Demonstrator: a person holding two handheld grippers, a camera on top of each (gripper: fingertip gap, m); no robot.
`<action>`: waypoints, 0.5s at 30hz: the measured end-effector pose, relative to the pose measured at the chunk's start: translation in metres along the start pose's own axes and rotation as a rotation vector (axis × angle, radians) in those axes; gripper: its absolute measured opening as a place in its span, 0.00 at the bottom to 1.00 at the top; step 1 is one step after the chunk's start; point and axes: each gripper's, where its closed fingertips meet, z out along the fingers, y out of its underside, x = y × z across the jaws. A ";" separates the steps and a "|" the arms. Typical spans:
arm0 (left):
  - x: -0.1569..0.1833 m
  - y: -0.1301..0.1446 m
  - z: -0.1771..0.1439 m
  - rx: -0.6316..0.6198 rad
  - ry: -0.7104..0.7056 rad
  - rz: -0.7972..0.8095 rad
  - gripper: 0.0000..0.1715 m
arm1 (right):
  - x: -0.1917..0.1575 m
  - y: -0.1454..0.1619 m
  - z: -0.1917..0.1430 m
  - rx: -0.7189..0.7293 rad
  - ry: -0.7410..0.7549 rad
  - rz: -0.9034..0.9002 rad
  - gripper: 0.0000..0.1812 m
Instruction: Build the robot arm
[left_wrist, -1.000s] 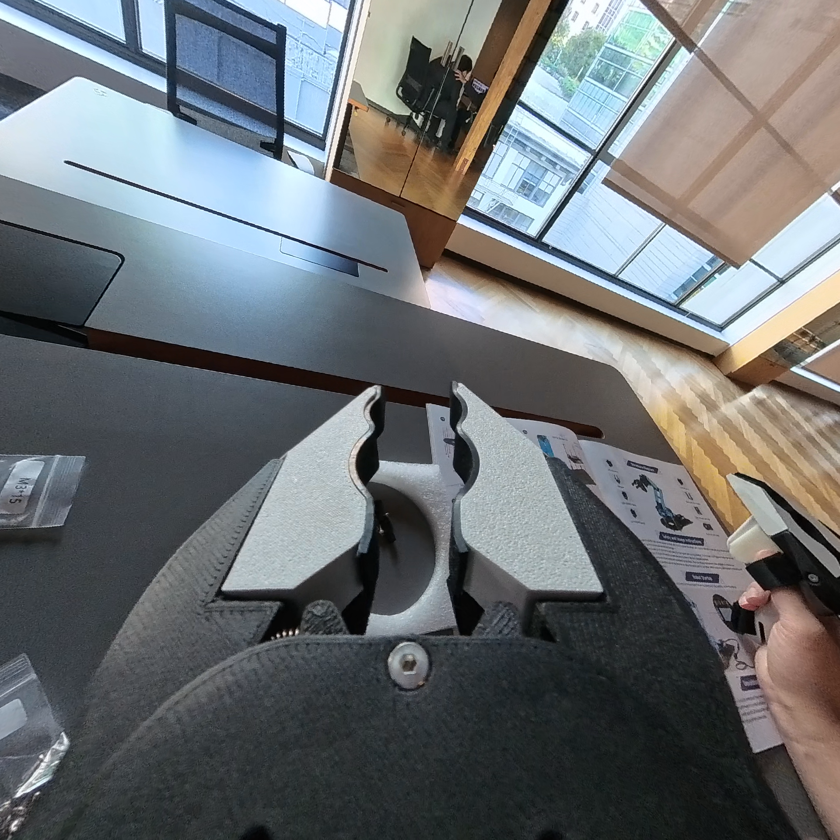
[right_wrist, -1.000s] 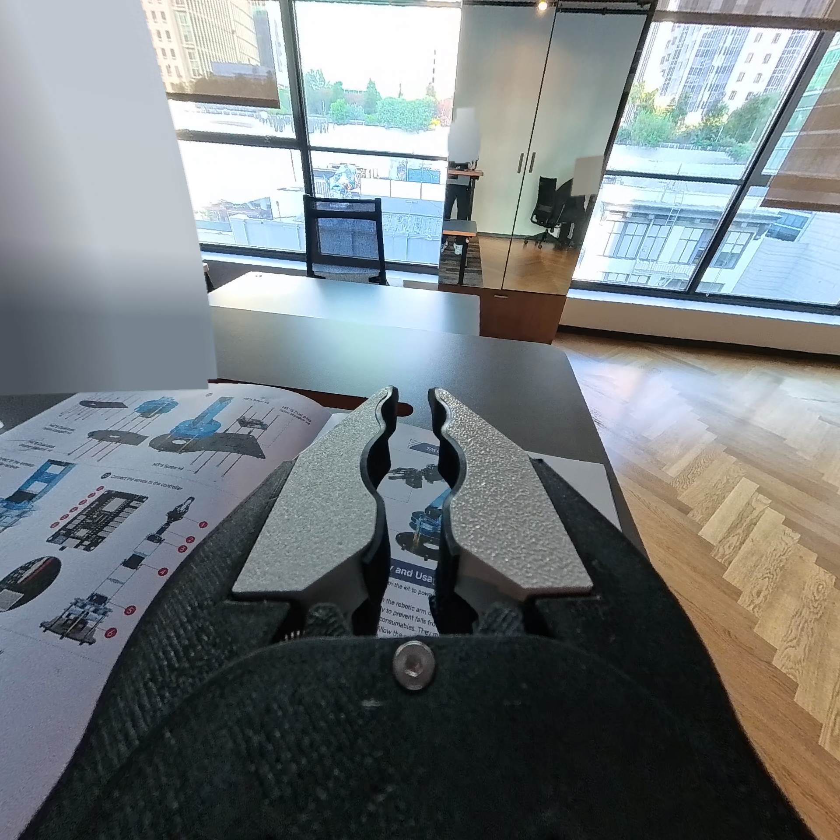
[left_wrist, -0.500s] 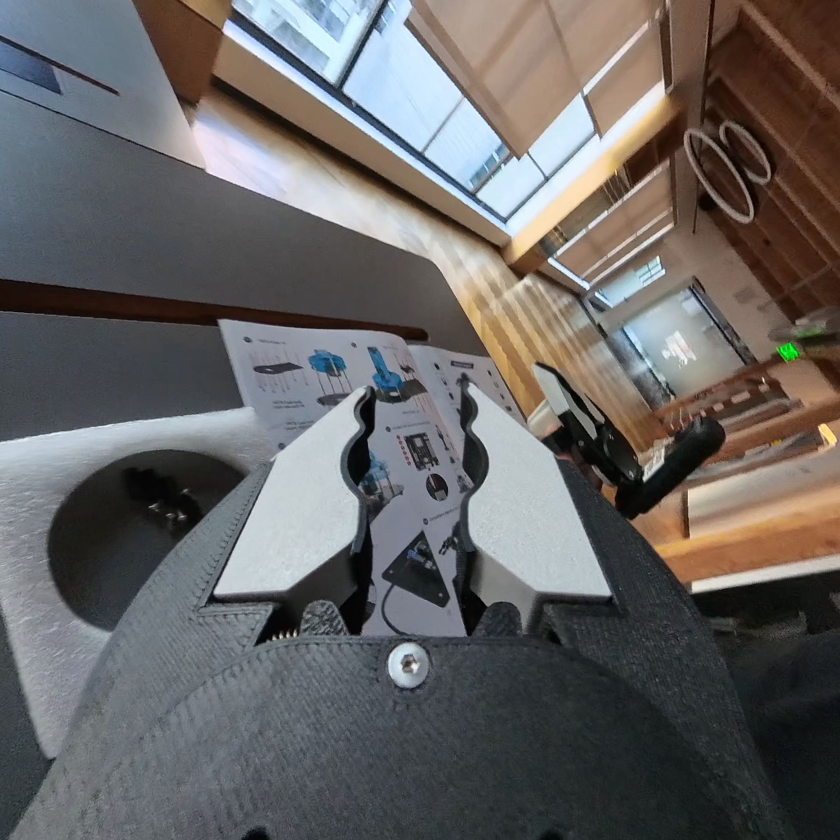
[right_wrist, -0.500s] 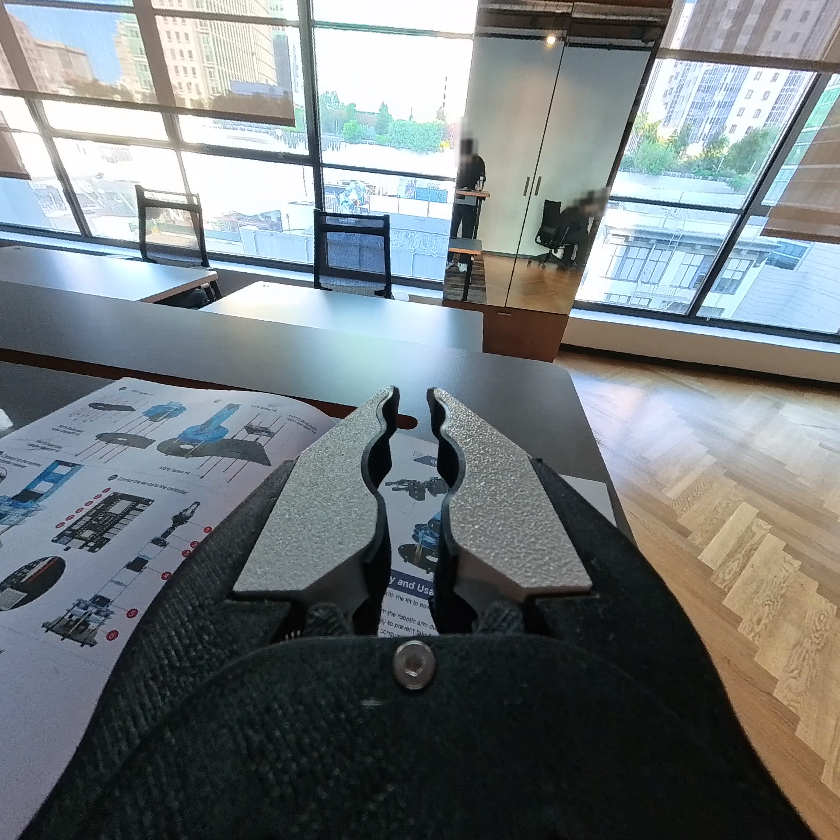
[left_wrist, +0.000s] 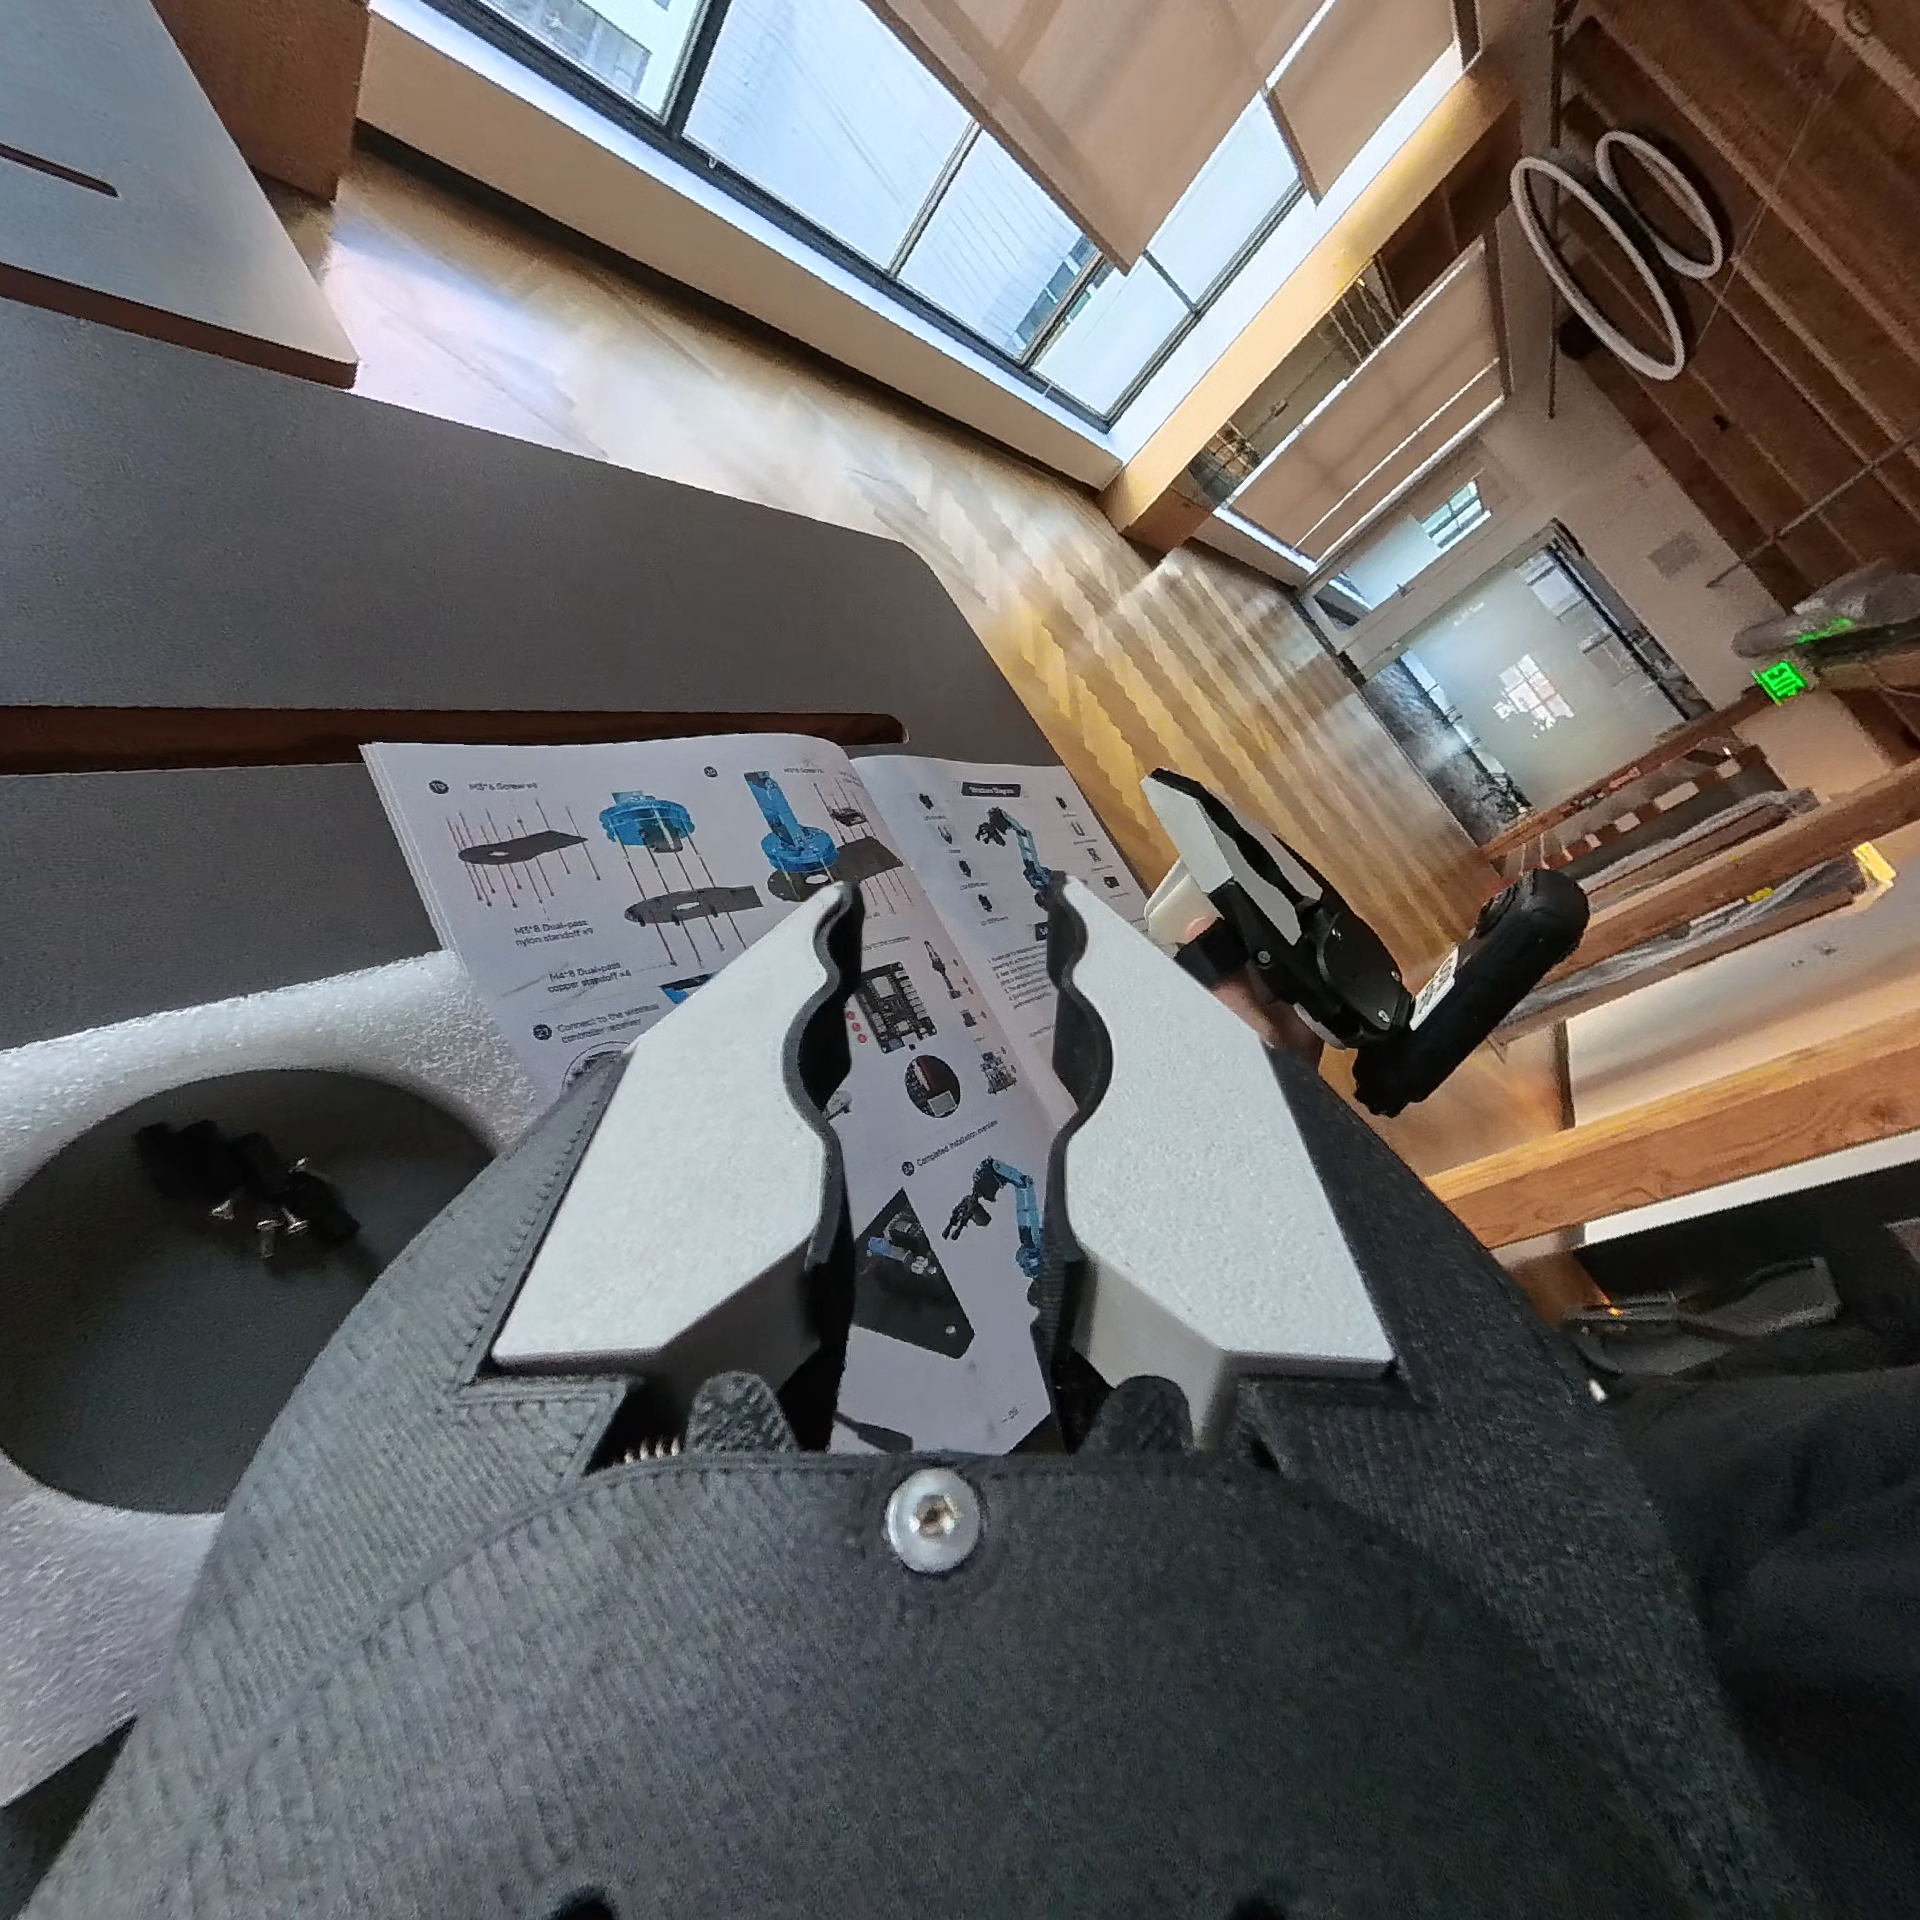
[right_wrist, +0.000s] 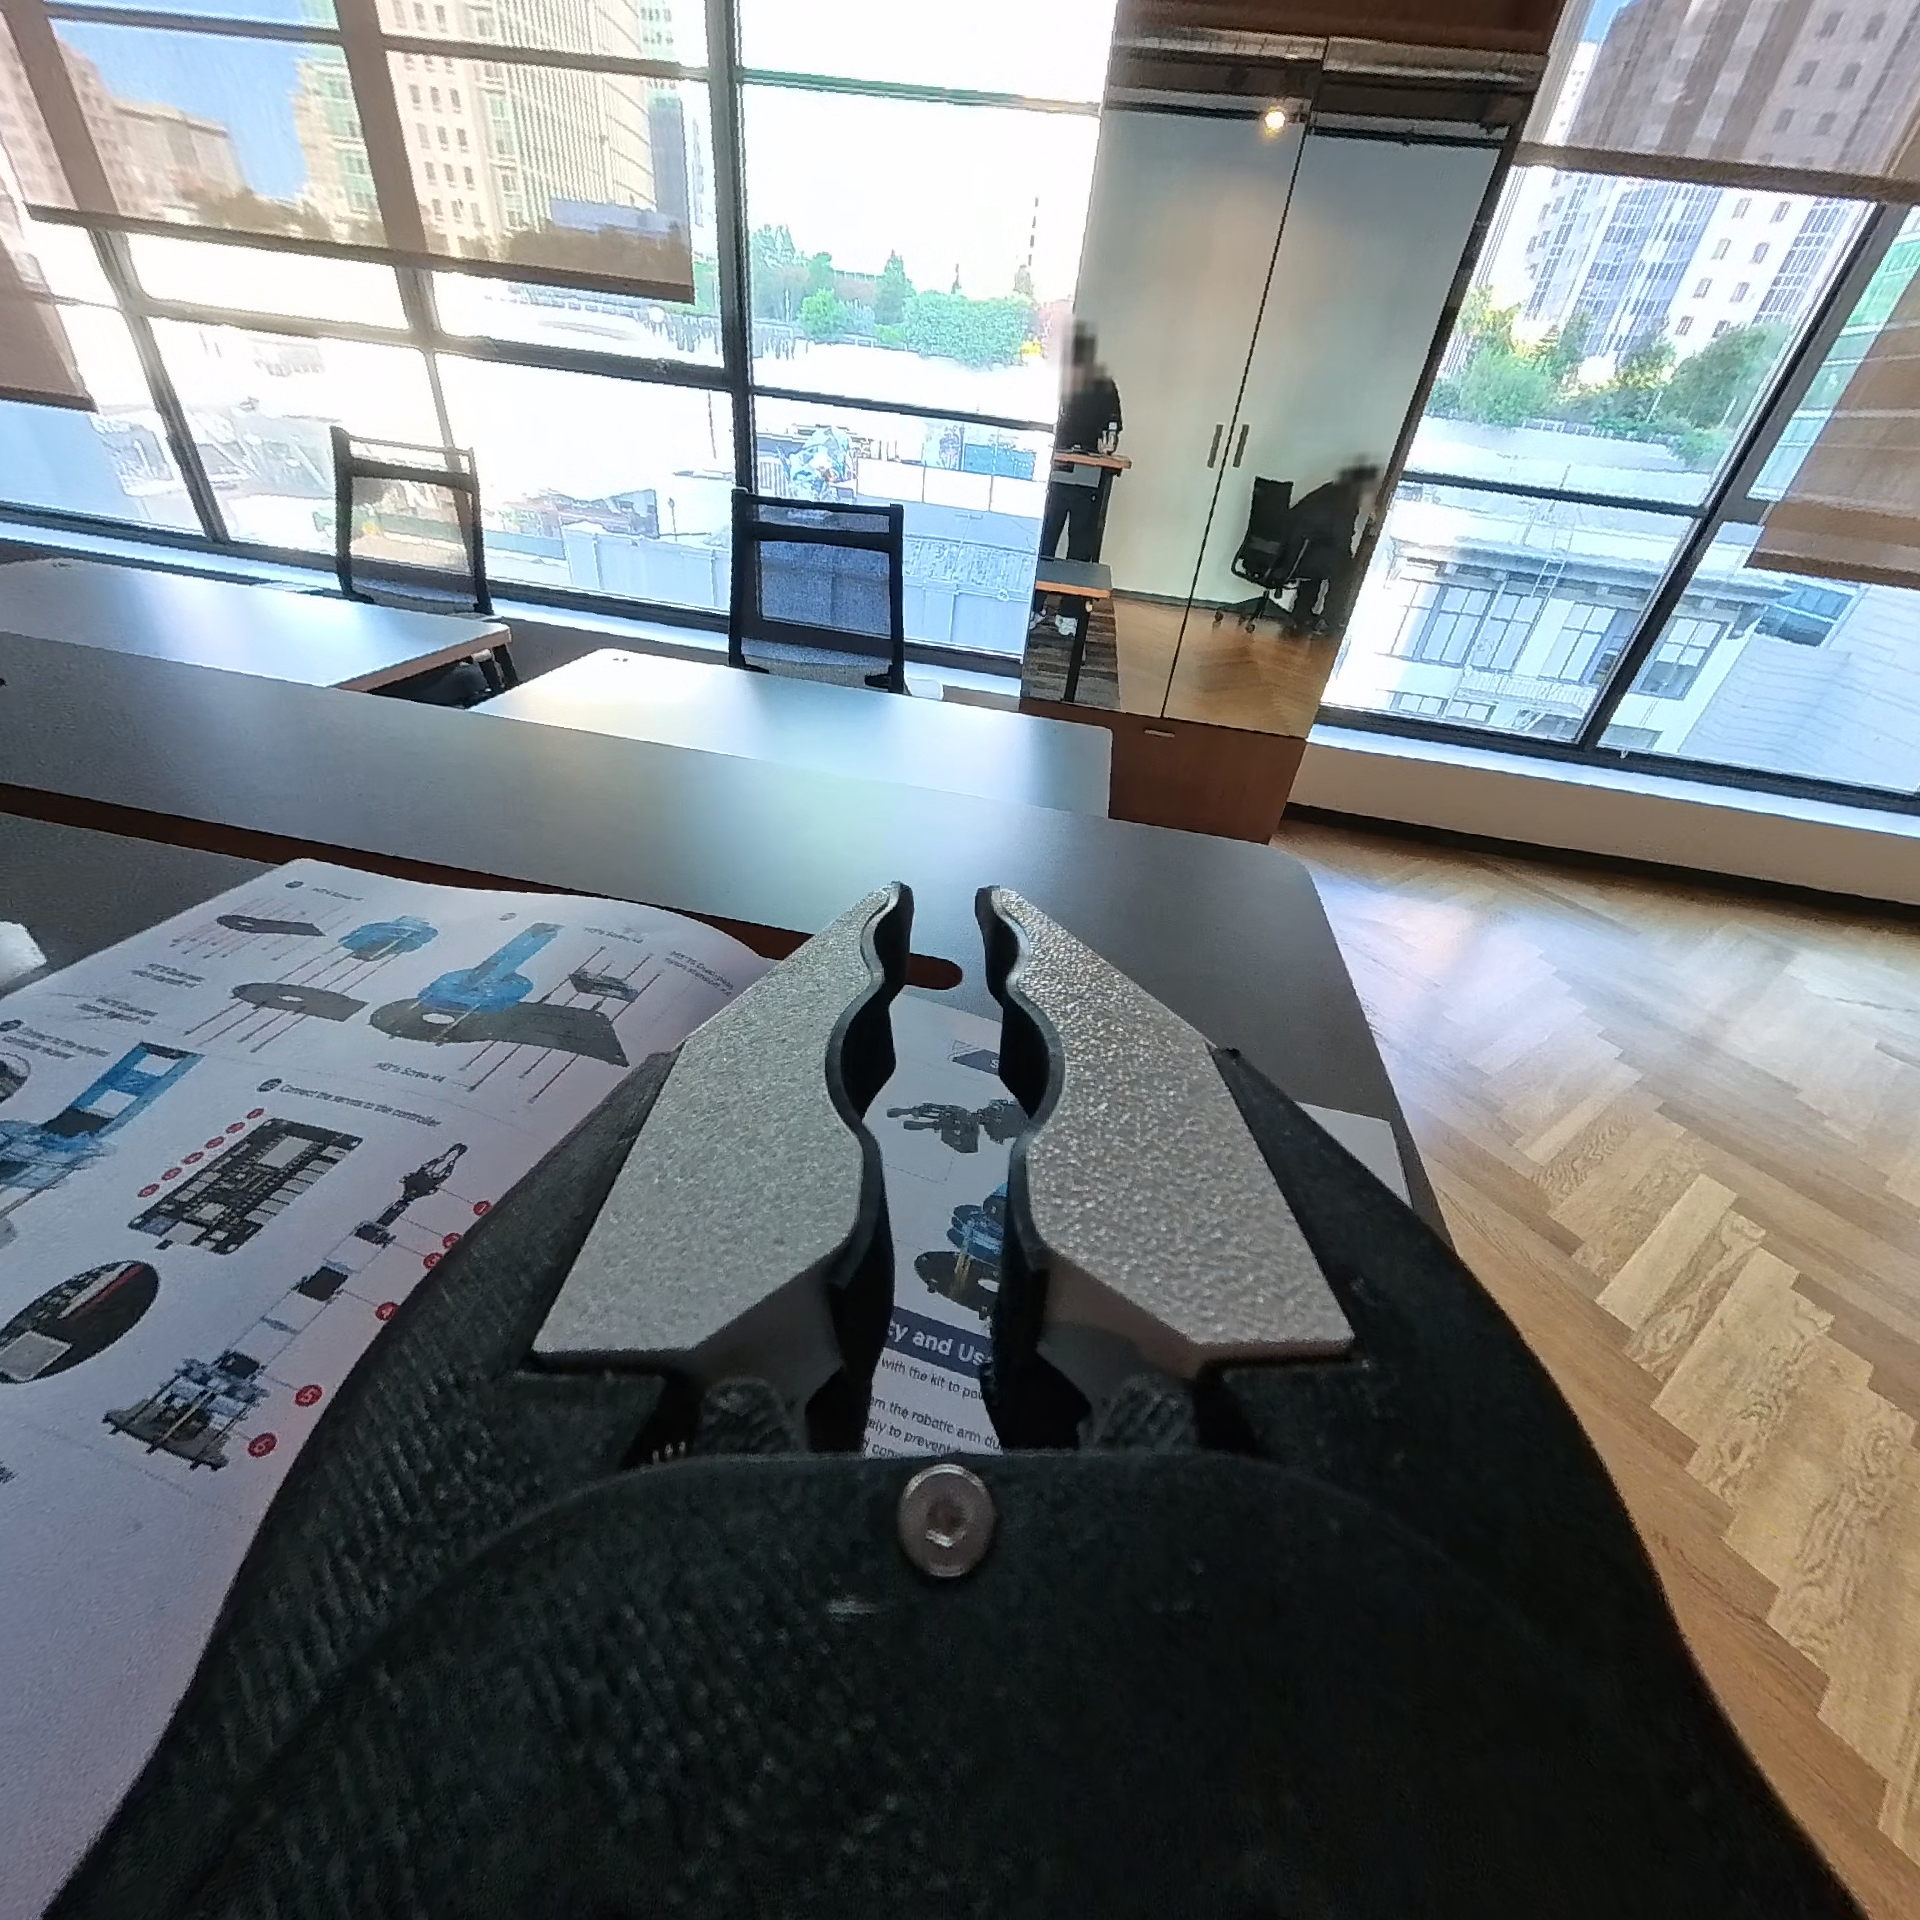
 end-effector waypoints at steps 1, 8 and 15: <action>-0.001 0.000 -0.001 0.000 -0.006 0.000 0.20 | 0.000 0.000 0.000 0.000 -0.001 -0.002 0.06; -0.008 -0.023 -0.019 0.131 -0.064 -0.005 0.19 | 0.000 0.001 0.000 -0.002 -0.007 0.020 0.06; -0.032 -0.020 -0.012 0.169 -0.136 -0.038 0.20 | -0.002 0.004 0.002 -0.015 -0.015 0.027 0.06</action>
